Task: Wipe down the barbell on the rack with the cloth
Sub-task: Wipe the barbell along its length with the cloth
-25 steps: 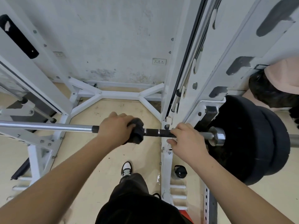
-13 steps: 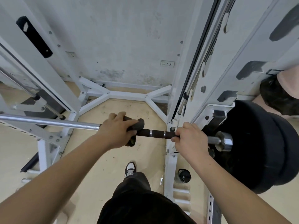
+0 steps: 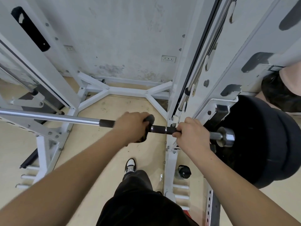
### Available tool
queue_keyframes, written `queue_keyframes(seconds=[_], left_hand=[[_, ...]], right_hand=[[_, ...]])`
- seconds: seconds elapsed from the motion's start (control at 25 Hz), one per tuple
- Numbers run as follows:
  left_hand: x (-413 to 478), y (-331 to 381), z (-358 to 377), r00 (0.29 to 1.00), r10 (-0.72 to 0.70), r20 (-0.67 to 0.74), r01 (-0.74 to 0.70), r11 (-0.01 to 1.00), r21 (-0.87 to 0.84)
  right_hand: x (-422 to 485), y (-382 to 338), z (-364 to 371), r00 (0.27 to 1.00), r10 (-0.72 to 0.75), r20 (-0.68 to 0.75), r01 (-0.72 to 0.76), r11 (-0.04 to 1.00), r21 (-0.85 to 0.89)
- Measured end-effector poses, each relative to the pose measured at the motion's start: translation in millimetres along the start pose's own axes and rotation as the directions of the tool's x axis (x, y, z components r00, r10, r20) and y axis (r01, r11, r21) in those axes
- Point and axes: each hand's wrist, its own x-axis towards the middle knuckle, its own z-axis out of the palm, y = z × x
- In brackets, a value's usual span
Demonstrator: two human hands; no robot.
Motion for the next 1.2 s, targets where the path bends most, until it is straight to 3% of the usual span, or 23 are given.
queue_keyframes(seconds=[0.12, 0.2, 0.24, 0.36, 0.44, 0.48, 0.6, 0.68, 0.76, 0.88, 0.92, 1.0, 1.12, 1.2], left_hand=[[0.0, 71.7, 15.7, 0.987, 0.152, -0.044, -0.153, 0.988, -0.024], [-5.1, 76.1, 19.6, 0.955, 0.288, -0.078, -0.294, 0.951, -0.098], [-5.1, 59.5, 14.9, 0.956, 0.285, -0.074, -0.293, 0.945, -0.146], [3.4, 6.0, 7.2, 0.996, 0.091, -0.025, -0.093, 0.991, -0.092], [7.6, 13.4, 5.1, 0.998, -0.037, -0.045, 0.033, 0.996, -0.085], [6.1, 32.2, 5.7, 0.997, -0.029, -0.072, 0.023, 0.996, -0.081], [-17.6, 88.5, 29.0, 0.974, 0.172, -0.148, -0.187, 0.978, -0.095], [-22.4, 75.8, 27.1, 0.950, 0.269, -0.157, -0.282, 0.957, -0.067], [-11.0, 29.9, 7.5, 0.983, 0.160, -0.093, -0.167, 0.983, -0.080], [11.1, -21.9, -4.4, 0.992, -0.124, -0.010, 0.122, 0.986, -0.112], [11.9, -17.3, -4.6, 0.991, -0.129, -0.021, 0.125, 0.986, -0.113], [4.5, 10.8, 6.9, 0.996, 0.047, -0.078, -0.052, 0.997, -0.063], [-9.2, 28.1, 20.9, 0.933, 0.340, -0.119, -0.348, 0.936, -0.055], [-2.0, -13.8, 6.9, 0.948, 0.310, -0.068, -0.316, 0.942, -0.110]], right_hand=[[-1.8, -0.7, -0.4, 1.000, 0.000, -0.020, 0.000, 1.000, 0.000], [-2.5, 1.0, 0.6, 0.999, 0.002, -0.046, -0.001, 1.000, 0.014], [-2.1, 1.3, 1.0, 0.999, 0.002, -0.041, -0.001, 1.000, 0.015], [-1.2, 0.0, 3.1, 1.000, 0.001, -0.014, -0.001, 1.000, 0.016], [-2.3, -0.9, 2.9, 1.000, 0.010, -0.017, -0.009, 1.000, 0.014], [-3.5, -1.3, 3.1, 1.000, 0.011, -0.028, -0.010, 1.000, 0.011], [-6.8, -3.0, 2.4, 0.998, 0.005, -0.058, -0.005, 1.000, 0.004], [-6.7, -4.2, 0.5, 0.999, 0.018, -0.034, -0.018, 1.000, -0.001], [-6.4, -5.8, -0.8, 0.999, 0.035, -0.009, -0.035, 0.999, -0.007], [-5.0, -11.9, -1.9, 0.998, 0.069, 0.014, -0.069, 0.998, -0.009], [-5.4, -14.7, -2.2, 0.996, 0.082, 0.032, -0.083, 0.997, 0.003], [-4.7, -23.1, -2.6, 0.994, 0.097, 0.050, -0.100, 0.993, 0.058], [-7.1, -41.8, 1.7, 0.998, 0.054, -0.031, -0.050, 0.992, 0.116], [-8.5, -59.3, 8.9, 0.997, 0.024, -0.070, -0.015, 0.992, 0.122]])
